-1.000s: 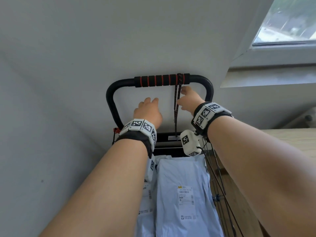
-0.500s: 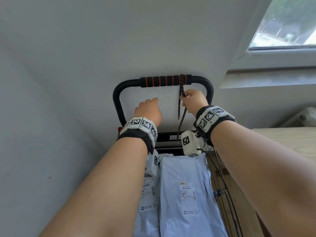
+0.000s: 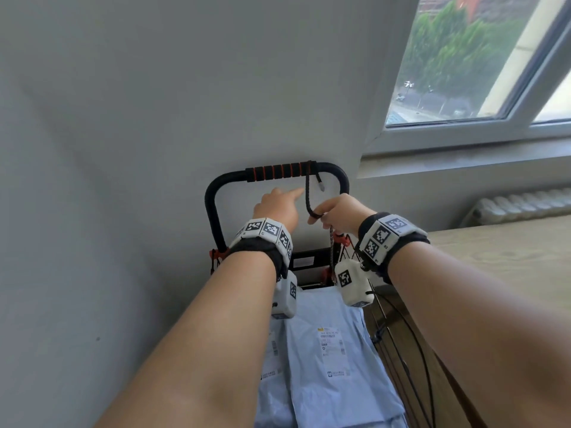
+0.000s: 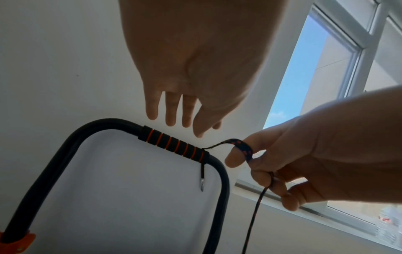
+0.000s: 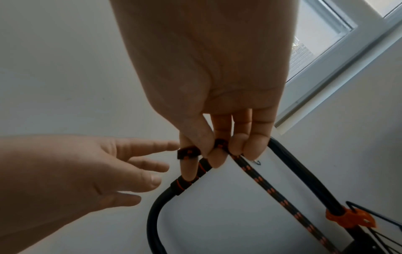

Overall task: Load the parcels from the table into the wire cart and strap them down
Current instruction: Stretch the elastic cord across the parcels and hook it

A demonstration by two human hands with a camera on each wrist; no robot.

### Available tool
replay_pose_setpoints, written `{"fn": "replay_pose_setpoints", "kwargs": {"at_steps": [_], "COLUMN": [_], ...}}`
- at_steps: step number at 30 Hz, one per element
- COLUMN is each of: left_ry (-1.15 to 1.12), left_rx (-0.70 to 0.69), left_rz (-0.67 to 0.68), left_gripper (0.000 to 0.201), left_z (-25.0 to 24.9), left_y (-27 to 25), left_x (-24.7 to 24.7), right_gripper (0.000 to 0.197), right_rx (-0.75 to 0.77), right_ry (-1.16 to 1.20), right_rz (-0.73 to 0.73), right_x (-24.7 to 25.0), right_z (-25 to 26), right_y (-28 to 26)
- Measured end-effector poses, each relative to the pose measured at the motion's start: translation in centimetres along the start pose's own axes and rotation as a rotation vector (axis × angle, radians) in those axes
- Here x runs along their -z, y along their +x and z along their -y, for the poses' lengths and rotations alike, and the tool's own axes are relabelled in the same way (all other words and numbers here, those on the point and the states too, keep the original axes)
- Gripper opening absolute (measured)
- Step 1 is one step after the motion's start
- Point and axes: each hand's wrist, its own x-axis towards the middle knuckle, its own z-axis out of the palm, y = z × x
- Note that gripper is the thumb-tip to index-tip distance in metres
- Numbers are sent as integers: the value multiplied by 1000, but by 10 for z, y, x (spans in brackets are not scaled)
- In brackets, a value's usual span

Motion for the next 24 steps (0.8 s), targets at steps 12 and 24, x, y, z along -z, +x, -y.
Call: {"fn": "replay_pose_setpoints", "kwargs": {"at_steps": [12,24], "left_ry": [95,38], "left_rx": [-116,-18], "left_rz": [61,238], "left_gripper": [89,41], "left_z": [-43,-116], "left_y": [-48,-93], "left_x": [4,-5], "right_gripper": [9,18], "right_rx": [-113,13], "right_ry": [115,84], "right_rz": [-2,35], "right_x": [23,57], "right_z": [-17,-64], "right_y": [-68,-111]}}
